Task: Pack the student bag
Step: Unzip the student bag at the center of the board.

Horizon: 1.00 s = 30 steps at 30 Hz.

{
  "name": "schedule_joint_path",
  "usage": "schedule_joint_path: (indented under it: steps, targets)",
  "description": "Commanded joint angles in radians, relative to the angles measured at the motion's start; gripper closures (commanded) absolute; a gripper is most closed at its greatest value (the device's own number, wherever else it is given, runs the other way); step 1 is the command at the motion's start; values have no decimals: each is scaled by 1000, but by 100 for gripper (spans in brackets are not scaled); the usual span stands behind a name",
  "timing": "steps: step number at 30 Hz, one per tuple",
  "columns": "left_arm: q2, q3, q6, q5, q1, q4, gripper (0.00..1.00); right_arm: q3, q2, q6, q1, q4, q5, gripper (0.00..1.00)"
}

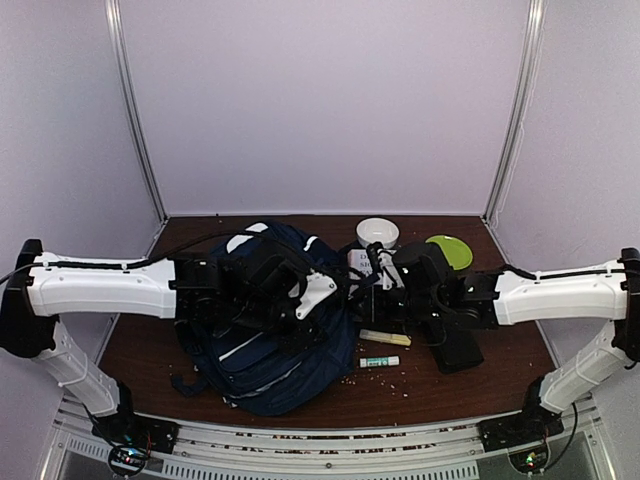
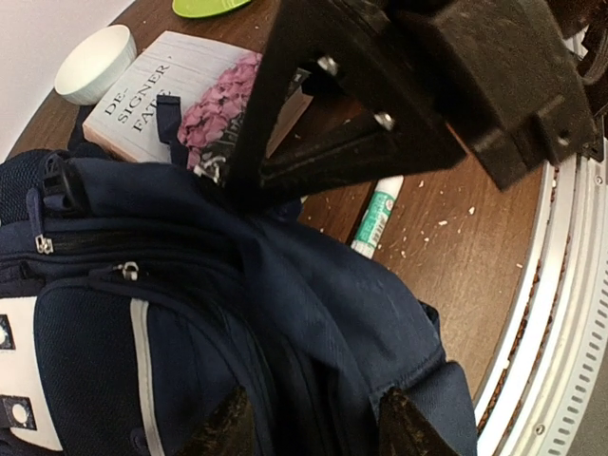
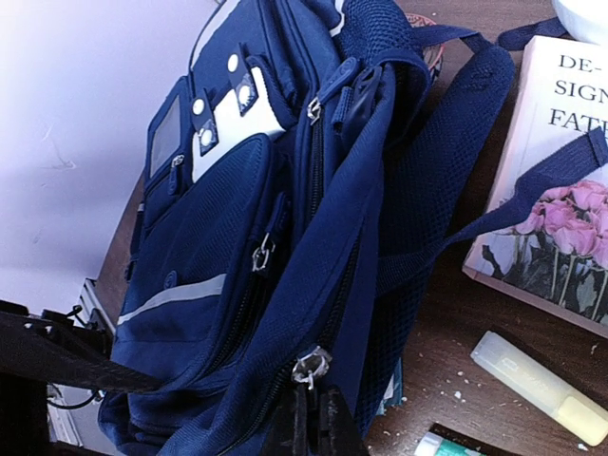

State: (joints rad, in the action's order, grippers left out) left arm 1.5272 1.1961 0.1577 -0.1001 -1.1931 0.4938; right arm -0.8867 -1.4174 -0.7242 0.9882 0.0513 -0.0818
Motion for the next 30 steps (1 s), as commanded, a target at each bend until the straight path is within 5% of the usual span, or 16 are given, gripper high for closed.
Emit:
schedule_joint_path:
  steps: [1, 9, 20, 30]
  targets:
    - [36, 65, -7, 12, -5, -95, 22, 19, 63, -41, 23, -113, -49, 100]
    - [79, 68, 17, 27, -5, -114, 28, 33, 79, -50, 41, -124, -55, 100]
    - [13, -31, 29, -129, -5, -86, 99, 45, 118, -21, 45, -94, -43, 100]
    - [-172, -143, -2, -155, -5, -79, 100, 34, 127, 19, 42, -21, 78, 100]
